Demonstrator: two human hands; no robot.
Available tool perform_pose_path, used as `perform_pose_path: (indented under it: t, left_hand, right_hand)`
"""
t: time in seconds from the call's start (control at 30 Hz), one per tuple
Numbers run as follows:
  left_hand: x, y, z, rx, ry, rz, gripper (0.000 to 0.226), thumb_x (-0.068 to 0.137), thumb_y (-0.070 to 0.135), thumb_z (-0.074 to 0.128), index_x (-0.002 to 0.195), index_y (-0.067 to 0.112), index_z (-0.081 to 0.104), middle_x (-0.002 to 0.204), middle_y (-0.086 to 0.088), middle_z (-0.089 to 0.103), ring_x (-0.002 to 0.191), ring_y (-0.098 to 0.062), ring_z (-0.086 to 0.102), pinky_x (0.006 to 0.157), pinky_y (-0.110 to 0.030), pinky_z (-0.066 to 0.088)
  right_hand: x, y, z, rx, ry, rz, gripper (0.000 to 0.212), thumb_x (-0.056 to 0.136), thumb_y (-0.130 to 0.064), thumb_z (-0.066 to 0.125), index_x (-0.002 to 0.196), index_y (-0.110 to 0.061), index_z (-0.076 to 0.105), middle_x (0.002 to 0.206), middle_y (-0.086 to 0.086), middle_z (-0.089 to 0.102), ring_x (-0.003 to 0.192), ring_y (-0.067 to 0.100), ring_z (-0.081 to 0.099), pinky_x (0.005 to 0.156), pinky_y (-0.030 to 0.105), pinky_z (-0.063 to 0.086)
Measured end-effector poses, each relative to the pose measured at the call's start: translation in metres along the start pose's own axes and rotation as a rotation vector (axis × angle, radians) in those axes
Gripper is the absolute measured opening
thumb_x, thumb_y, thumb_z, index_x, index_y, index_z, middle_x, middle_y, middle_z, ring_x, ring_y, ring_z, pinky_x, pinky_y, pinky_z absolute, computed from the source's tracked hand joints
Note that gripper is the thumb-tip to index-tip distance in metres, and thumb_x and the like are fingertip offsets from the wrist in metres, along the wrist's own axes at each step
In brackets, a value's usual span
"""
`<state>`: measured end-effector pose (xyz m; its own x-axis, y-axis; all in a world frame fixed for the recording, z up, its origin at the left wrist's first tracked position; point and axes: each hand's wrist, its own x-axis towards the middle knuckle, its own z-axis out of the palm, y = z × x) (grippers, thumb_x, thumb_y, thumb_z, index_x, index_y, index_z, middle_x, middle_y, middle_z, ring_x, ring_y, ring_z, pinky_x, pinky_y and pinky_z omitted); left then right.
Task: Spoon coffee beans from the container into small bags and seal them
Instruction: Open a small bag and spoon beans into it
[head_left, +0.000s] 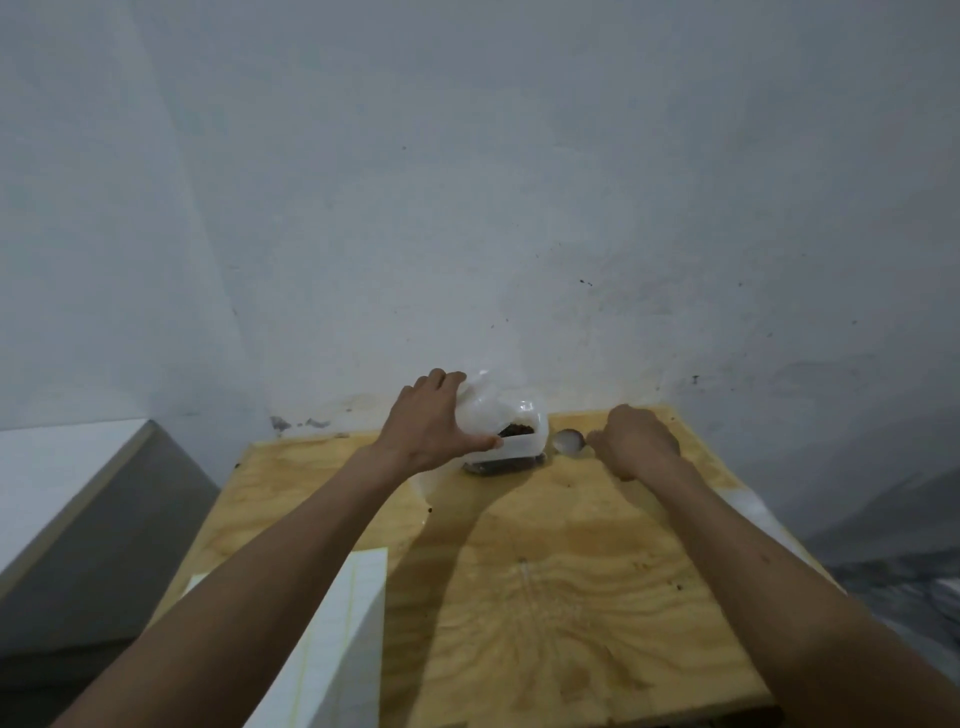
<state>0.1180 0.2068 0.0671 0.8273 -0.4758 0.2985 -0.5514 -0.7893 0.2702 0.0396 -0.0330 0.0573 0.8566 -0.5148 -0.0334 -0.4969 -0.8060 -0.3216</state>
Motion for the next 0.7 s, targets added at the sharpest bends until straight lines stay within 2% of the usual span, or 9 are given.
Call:
perform_pose_path:
  t: [0.17,0.27,0.37,0.5,0.7]
  left_hand:
    - [0.0,-0.013,-0.007,-0.027,0.005,-0.045,0.1,0.076,0.069,0.076,0.151,0.013,0.04,0.145,-0.006,0.05,0.129,-0.026,0.05,0.107,-0.037,0.039]
    - [-0.001,-0.018,-0.007,-0.033,0.007,-0.064,0.101,0.076,0.069,0.076,0.151,0.013,0.04,0.145,-0.006,0.05,0.129,-0.026,0.05,0.106,-0.037,0.039]
    - [-0.001,-0.024,-0.006,-0.039,0.003,-0.076,0.102,0.076,0.07,0.075,0.152,0.013,0.039,0.145,-0.006,0.049,0.129,-0.026,0.05,0.106,-0.038,0.038]
    - [-0.003,-0.03,-0.005,-0.058,-0.001,-0.098,0.104,0.075,0.071,0.076,0.153,0.013,0.038,0.146,-0.006,0.048,0.13,-0.026,0.049,0.107,-0.038,0.039]
    - [-0.003,-0.04,-0.005,-0.062,0.004,-0.103,0.104,0.075,0.069,0.077,0.153,0.014,0.037,0.147,-0.006,0.048,0.13,-0.025,0.049,0.107,-0.038,0.041]
  right_hand:
    - [0.012,-0.008,-0.042,0.261,0.046,-0.008,0.036,0.091,-0.028,0.067,0.065,-0.006,0.055,0.062,0.01,0.058,0.054,0.025,0.053,0.051,0.027,0.038]
    - [0.01,-0.015,-0.06,0.627,-0.065,0.011,0.022,0.087,-0.013,0.065,0.078,0.006,0.07,0.059,0.012,0.06,0.047,0.021,0.052,0.05,0.027,0.043]
    - [0.009,-0.022,-0.064,0.85,-0.127,-0.015,0.017,0.087,-0.002,0.066,0.088,0.014,0.072,0.066,0.017,0.065,0.047,0.019,0.061,0.051,0.026,0.053]
    - [0.009,-0.029,-0.046,0.857,0.008,-0.065,0.016,0.091,-0.005,0.07,0.085,0.01,0.074,0.071,0.02,0.071,0.055,0.024,0.069,0.051,0.027,0.058]
    - [0.013,-0.033,-0.021,0.764,0.17,-0.178,0.023,0.097,-0.016,0.065,0.083,-0.001,0.076,0.071,0.013,0.074,0.051,0.017,0.069,0.049,0.018,0.054]
